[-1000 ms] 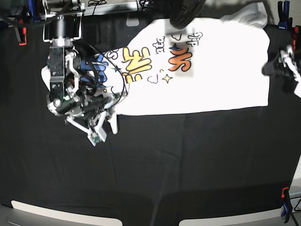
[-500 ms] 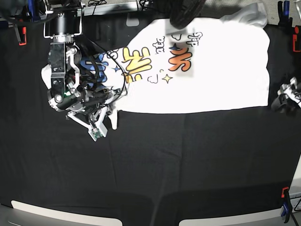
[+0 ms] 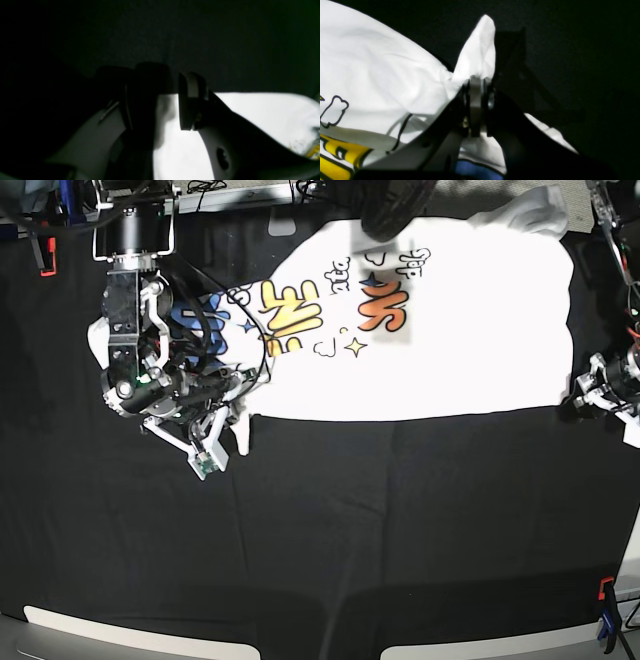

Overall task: Layout the t-shirt on the table in an organized manner, then fold the t-shirt properly
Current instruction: 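Regrasp the shirt corner with the right gripper and pull it taut, then lift the shirt with both grippers and drag it to straighten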

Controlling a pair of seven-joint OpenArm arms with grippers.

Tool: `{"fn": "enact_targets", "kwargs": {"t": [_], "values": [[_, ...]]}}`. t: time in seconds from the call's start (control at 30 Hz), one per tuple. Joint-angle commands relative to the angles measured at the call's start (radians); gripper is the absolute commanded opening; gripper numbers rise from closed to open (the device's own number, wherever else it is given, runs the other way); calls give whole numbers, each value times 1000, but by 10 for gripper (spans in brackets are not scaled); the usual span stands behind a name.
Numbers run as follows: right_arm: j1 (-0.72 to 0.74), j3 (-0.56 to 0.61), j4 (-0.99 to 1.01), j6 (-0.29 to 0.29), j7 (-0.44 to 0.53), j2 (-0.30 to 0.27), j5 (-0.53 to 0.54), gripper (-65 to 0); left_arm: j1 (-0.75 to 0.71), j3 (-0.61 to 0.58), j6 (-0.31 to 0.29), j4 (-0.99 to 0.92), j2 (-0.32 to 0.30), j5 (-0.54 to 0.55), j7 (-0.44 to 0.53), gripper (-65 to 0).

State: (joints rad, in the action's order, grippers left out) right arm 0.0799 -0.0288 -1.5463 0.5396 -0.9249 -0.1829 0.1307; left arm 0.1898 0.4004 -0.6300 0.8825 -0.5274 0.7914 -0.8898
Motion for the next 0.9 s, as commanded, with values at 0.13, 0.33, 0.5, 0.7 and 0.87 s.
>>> {"fn": "enact_targets", "kwargs": {"t": [0.13,0.33,0.5,0.7,0.87], "values": [[17,-5,-19,7,24,-5,4,-650,4,5,-52,9,-21,-16,-32,-413],[17,-5,-19,7,26,-5,4,-650,-7,5,-54,9,-14,0,-70,-441],[17,-5,-19,7,26,-5,3,-650,-7,5,-68,9,5,105,-131,-546],[23,-5,-38,7,35,-8,3,-650,-3,5,-68,9,-1,100,-49,-650],[24,-33,-216,6,2,-16,5,-650,-2,5,-68,52,-64,204,-61,-650]]}}
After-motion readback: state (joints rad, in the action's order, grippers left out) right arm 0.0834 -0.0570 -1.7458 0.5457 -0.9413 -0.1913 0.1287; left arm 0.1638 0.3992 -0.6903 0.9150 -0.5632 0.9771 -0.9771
